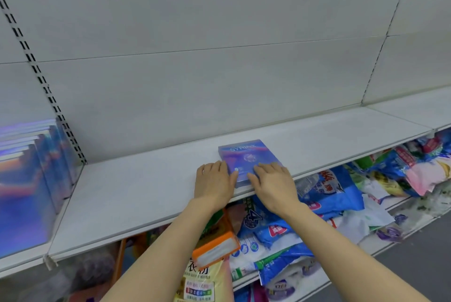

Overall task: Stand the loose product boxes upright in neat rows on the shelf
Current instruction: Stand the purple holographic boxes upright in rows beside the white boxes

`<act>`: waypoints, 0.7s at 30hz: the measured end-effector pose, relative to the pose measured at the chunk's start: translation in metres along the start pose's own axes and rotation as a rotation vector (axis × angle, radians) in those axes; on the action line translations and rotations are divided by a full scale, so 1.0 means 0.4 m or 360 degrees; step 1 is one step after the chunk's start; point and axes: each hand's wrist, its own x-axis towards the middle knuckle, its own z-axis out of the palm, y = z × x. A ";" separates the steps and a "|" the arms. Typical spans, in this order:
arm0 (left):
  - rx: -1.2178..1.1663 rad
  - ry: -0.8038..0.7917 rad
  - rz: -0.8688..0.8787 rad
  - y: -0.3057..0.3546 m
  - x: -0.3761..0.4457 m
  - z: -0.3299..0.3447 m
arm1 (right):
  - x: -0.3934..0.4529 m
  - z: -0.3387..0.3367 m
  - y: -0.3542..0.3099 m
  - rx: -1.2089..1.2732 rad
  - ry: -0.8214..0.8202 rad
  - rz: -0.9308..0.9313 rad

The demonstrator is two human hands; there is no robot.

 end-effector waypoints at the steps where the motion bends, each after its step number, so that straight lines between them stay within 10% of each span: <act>1: 0.0005 -0.0038 -0.0046 0.007 0.007 0.003 | 0.009 -0.012 0.010 -0.0019 -0.0026 0.0107; 7: -0.0209 -0.0259 -0.0277 0.046 0.034 0.017 | 0.054 0.015 0.046 0.0184 -0.0386 0.0855; 13: -0.0503 -0.0237 -0.0280 0.039 0.029 0.021 | 0.036 -0.029 0.031 0.1065 0.0007 0.1052; 21: -0.1721 0.0340 -0.0229 -0.046 -0.051 -0.110 | -0.011 -0.112 -0.062 0.2529 0.0185 0.0971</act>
